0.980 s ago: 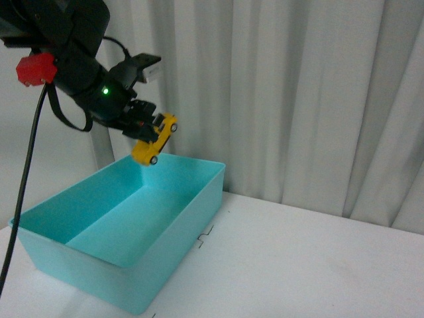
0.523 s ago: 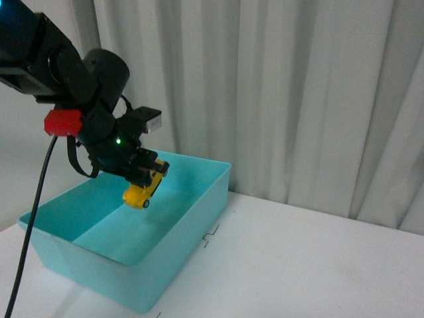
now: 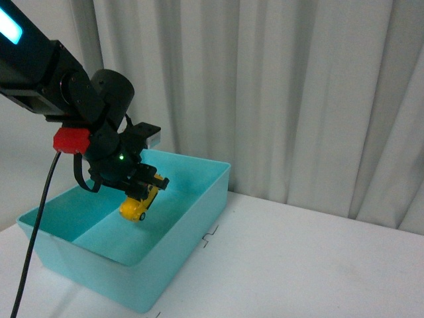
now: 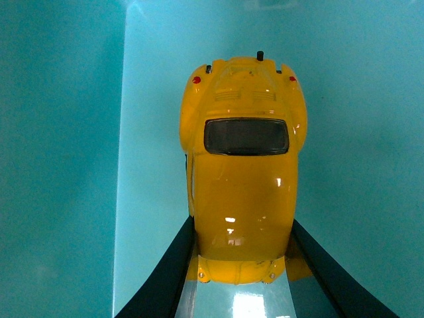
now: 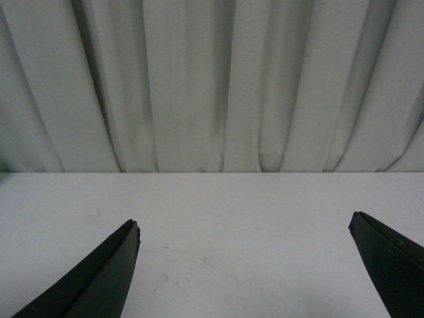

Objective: Wind up and store yellow beetle toy

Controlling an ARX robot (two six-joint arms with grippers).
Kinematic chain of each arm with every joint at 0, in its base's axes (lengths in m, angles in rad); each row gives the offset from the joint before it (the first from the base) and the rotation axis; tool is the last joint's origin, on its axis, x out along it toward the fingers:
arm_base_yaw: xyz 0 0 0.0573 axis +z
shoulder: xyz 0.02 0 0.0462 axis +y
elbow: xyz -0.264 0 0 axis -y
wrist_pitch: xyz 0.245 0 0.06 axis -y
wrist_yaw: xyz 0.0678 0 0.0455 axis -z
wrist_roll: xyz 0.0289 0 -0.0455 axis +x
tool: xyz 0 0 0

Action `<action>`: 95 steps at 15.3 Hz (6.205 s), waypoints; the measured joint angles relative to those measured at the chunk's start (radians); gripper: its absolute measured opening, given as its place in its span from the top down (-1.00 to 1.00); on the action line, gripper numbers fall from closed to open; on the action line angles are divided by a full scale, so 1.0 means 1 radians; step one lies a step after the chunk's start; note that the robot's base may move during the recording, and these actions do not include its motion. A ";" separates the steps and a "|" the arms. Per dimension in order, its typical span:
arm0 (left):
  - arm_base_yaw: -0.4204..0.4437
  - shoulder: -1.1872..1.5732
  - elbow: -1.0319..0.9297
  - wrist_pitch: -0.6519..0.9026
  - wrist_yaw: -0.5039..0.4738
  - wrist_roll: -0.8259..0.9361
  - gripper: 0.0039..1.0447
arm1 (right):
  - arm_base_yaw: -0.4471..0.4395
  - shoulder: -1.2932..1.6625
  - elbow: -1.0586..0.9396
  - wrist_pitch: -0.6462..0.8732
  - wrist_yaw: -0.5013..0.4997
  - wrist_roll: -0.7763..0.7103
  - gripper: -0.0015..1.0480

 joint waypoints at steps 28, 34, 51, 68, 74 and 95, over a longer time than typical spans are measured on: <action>-0.213 -1.312 -1.202 0.834 0.060 -0.247 0.97 | 0.000 0.000 0.000 0.000 0.000 0.000 -0.87; -0.213 -1.473 -1.281 0.750 0.060 -0.247 0.97 | 0.000 0.000 0.000 0.000 0.000 0.000 -0.87; -0.214 -2.020 -1.281 0.206 0.061 -0.247 0.97 | 0.000 0.000 0.000 0.000 0.000 0.000 -0.87; -0.214 -2.020 -1.281 0.213 0.060 -0.249 -0.88 | 0.000 0.000 0.000 0.001 0.000 0.000 -0.87; -0.214 -2.020 -1.281 0.214 0.060 -0.249 -0.88 | 0.000 0.000 0.000 0.002 0.000 0.000 -0.87; -0.214 -2.020 -1.281 0.212 0.060 -0.250 -0.88 | 0.000 0.000 0.000 0.000 0.000 0.000 -0.87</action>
